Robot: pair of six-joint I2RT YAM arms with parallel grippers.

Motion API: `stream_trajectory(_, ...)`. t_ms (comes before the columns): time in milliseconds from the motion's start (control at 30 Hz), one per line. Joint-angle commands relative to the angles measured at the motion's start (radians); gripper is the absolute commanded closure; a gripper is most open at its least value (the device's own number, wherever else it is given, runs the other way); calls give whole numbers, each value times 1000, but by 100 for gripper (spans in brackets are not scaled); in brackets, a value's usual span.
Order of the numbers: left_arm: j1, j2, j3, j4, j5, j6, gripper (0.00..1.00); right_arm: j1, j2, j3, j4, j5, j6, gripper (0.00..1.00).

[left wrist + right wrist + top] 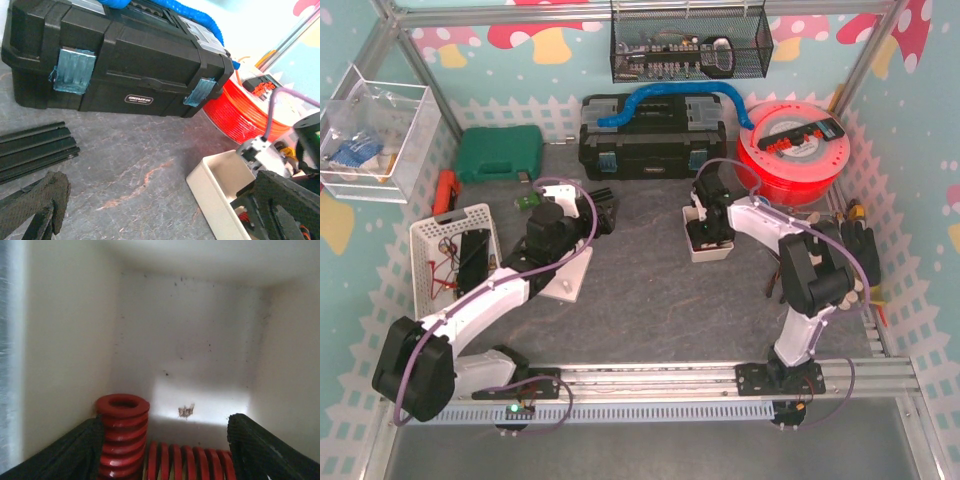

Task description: Install the large spring

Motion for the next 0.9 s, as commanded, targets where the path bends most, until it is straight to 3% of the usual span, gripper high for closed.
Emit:
stream_trajectory(0, -5, -11, 32, -22, -11, 8, 1, -10, 99, 18, -21, -7, -16, 31)
stream_trajectory(167, -8, -18, 34, -29, -21, 8, 1, -20, 164, 61, 9, -12, -15, 39)
stream_trajectory(333, -10, -19, 37, -30, -28, 10, 1, -34, 155, 83, 72, -18, -11, 61)
stream_trajectory(567, -10, -7, 44, -31, -23, 9, 1, -36, 127, 78, 160, 22, 2, 78)
stream_trajectory(867, -10, -7, 44, -32, -27, 10, 1, -36, 56, 39, 221, 61, 3, 82)
